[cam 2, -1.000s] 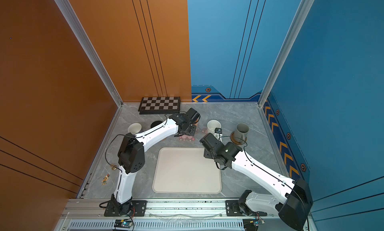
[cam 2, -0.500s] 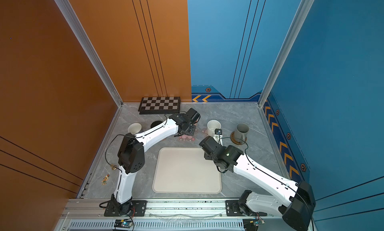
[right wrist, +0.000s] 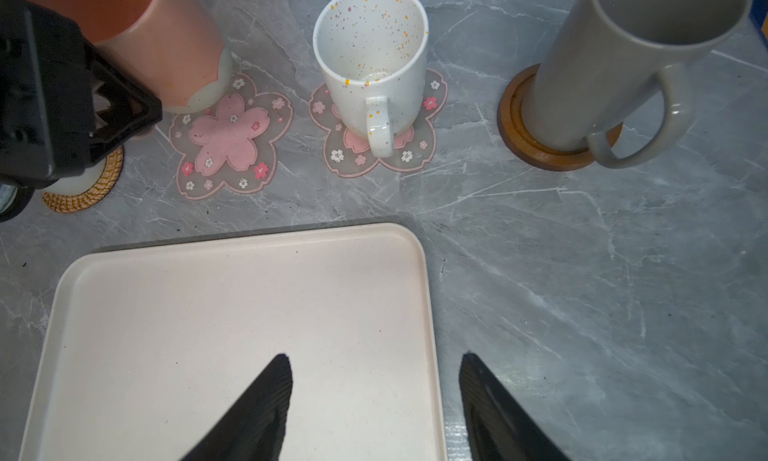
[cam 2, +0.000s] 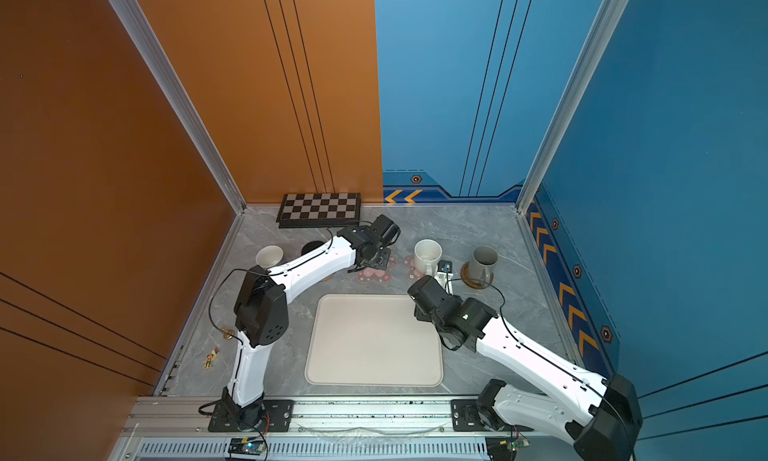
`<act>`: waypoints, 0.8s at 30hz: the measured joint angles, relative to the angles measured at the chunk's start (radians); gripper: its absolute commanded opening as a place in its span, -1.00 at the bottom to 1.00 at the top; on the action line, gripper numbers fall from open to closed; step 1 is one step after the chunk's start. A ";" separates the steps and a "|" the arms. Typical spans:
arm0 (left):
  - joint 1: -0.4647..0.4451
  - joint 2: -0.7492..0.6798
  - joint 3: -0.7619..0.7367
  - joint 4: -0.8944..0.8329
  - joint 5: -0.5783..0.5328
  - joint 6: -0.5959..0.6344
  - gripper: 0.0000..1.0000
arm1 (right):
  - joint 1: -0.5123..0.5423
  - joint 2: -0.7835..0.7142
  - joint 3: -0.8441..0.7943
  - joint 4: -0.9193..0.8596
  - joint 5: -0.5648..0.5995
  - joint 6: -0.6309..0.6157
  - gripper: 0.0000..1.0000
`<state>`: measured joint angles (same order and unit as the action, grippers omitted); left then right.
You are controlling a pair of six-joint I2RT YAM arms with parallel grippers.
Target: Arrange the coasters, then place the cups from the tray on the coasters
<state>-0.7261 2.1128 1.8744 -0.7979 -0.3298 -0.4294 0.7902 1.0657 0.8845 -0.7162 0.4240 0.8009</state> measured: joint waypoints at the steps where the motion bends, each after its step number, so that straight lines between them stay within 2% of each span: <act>1: 0.003 0.003 0.000 0.000 0.002 -0.005 -1.00 | -0.007 0.000 0.000 0.001 0.000 -0.004 0.34; 11: 0.040 0.018 0.000 0.000 0.039 -0.032 -1.00 | -0.064 0.010 -0.007 0.037 -0.029 -0.027 0.34; 24: 0.052 0.023 -0.058 0.000 0.083 -0.040 -1.00 | -0.071 0.057 -0.019 0.069 -0.057 -0.026 0.34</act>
<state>-0.6743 2.1361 1.8164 -0.7982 -0.2470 -0.4698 0.7193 1.1225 0.8654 -0.6472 0.3672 0.7746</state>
